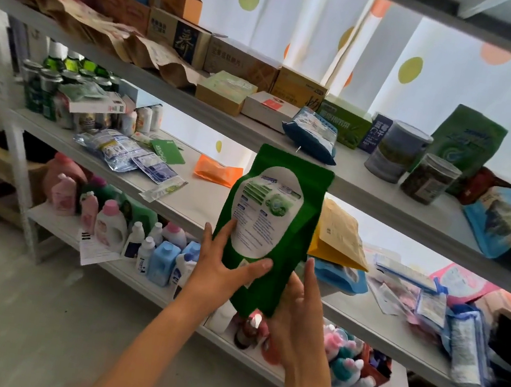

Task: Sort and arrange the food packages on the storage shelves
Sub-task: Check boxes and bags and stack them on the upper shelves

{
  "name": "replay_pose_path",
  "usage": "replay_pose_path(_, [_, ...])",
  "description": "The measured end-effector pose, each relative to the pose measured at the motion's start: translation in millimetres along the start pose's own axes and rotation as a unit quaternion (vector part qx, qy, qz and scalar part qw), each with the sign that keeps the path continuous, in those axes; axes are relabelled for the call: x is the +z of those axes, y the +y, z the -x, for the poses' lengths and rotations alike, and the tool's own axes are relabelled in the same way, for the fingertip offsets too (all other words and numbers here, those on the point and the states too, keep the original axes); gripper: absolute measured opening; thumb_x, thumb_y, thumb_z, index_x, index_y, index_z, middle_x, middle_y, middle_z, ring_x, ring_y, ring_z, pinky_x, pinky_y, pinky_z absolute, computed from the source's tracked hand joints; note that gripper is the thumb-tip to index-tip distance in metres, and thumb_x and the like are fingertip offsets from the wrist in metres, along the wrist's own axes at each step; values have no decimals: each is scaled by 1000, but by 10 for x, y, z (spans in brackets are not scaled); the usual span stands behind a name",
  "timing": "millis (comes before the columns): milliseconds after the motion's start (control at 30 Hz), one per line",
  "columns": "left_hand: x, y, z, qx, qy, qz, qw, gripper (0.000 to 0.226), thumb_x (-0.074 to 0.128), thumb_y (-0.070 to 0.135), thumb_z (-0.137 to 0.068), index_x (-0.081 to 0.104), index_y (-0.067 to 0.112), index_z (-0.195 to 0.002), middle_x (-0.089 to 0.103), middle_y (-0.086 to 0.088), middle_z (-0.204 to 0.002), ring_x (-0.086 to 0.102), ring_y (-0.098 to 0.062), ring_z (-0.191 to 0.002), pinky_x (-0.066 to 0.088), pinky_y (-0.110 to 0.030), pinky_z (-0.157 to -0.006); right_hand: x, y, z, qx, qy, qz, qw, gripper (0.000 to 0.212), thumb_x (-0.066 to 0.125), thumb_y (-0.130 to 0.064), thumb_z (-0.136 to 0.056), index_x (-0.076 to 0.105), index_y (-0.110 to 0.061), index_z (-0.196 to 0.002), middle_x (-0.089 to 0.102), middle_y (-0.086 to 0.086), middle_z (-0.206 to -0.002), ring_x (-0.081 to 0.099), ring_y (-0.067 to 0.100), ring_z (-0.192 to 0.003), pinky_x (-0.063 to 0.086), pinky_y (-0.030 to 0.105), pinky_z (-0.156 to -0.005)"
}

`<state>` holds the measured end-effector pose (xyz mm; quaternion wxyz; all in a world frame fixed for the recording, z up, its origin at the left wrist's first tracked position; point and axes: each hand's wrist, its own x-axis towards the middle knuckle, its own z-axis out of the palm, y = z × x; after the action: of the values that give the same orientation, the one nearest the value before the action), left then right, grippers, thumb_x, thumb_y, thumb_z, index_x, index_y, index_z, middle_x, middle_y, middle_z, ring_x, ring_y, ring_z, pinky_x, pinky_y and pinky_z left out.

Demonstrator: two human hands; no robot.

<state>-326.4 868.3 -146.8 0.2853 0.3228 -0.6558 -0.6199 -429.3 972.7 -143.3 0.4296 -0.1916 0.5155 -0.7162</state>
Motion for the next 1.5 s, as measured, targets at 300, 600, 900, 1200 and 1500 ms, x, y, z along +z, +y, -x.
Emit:
replay_pose_path(300, [-116, 6, 54, -15, -90, 263, 961, 63, 74, 49, -76, 57, 27, -133, 68, -5, -124, 65, -29, -116, 54, -45, -95, 71, 6, -92, -60, 2, 198, 978, 24, 54, -15, -103, 75, -23, -112, 73, 1, -112, 69, 24, -108, 61, 37, -84])
replay_pose_path(600, [-161, 56, 85, -69, -73, 369, 924, 50, 44, 48, -93, 59, 17, -129, 70, -14, -120, 68, -36, -109, 53, -59, -90, 39, -85, -47, -145, 63, 269, 950, 28, 75, -4, -87, 77, -30, -98, 72, -7, -100, 68, 20, -101, 62, 46, -82])
replay_pose_path(900, [-53, -21, 69, -40, -92, 400, 911, 44, 40, 36, -88, 80, 18, -94, 77, -8, -96, 74, -23, -82, 59, -34, -54, -128, -169, 78, -97, 146, 102, 979, 65, 74, -41, -75, 54, -16, -131, 70, 7, -119, 72, 22, -103, 62, 29, -76])
replay_pose_path(1200, [126, -116, 6, -49, -49, 205, 976, 39, 35, 27, -106, 66, 4, -100, 70, -19, -82, 63, -30, -64, 51, -34, -48, -426, -156, 181, -92, 160, -11, 983, 47, 75, -17, -77, 62, -6, -122, 76, 13, -110, 73, 32, -101, 63, 41, -82])
replay_pose_path(1500, [343, 40, -87, -66, -58, 162, 983, 42, 53, 58, -93, 65, 26, -117, 73, -1, -111, 69, -19, -103, 55, -41, -92, -565, -236, 190, -136, 243, -2, 961, 36, 77, -10, -84, 66, -8, -118, 78, 8, -104, 76, 20, -90, 60, 26, -66])
